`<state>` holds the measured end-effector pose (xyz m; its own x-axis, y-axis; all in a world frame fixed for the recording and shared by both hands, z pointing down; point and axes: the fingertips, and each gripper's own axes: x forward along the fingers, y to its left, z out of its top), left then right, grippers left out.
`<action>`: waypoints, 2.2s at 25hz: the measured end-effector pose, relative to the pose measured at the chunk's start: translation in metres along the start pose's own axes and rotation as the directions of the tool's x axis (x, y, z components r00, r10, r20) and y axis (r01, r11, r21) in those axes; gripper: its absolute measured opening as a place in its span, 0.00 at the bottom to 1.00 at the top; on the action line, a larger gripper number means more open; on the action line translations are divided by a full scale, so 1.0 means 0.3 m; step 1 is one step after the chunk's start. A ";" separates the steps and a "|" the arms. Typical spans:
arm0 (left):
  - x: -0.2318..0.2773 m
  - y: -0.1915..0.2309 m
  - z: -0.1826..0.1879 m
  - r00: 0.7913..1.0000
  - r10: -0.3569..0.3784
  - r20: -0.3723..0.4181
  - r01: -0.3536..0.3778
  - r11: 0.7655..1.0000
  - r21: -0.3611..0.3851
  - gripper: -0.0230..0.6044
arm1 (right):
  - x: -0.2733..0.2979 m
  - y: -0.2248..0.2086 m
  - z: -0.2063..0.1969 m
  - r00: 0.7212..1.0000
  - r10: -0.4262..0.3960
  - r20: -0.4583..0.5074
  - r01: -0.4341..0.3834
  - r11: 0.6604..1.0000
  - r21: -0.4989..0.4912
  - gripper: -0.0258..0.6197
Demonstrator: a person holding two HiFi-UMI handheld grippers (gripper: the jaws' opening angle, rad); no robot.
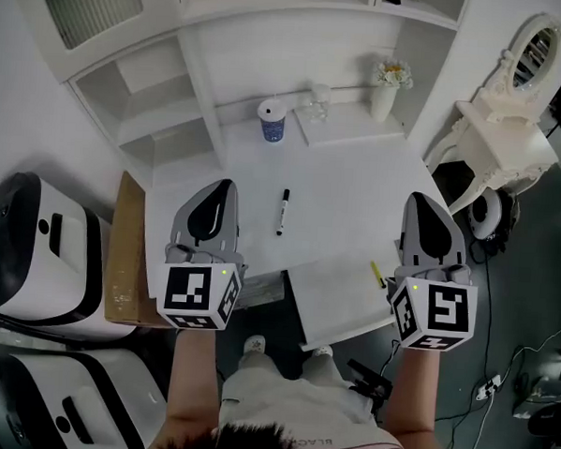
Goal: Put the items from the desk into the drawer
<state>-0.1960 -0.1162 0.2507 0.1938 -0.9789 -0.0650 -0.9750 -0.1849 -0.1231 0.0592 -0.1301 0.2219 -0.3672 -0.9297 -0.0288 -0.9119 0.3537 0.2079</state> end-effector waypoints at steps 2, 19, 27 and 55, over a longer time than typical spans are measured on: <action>-0.001 0.052 -0.029 1.000 -0.016 -0.016 0.016 1.000 -0.003 0.05 | 0.018 0.051 -0.008 1.000 -0.003 -0.012 0.003 1.000 0.022 0.05; -0.022 0.439 -0.121 0.998 -0.062 -0.026 0.061 0.998 -0.018 0.05 | 0.250 0.481 -0.150 0.974 0.114 -0.195 -0.083 0.983 0.162 0.42; -0.005 0.517 -0.297 0.991 -0.070 -0.111 0.063 0.996 -0.064 0.05 | 0.395 0.614 -0.425 0.917 0.130 -0.378 -0.079 0.986 0.148 0.42; 0.038 0.669 -0.521 0.972 -0.020 -0.234 -0.003 0.995 -0.095 0.05 | 0.648 0.754 -1.181 0.592 0.196 -0.782 -0.007 0.971 0.238 0.34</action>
<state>-0.4065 -0.1781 0.3800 0.1820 -0.9682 0.1713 -0.9815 -0.1895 -0.0279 -0.1536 -0.2672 0.6097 -0.2529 -0.5617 0.7877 -0.9268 0.3743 -0.0307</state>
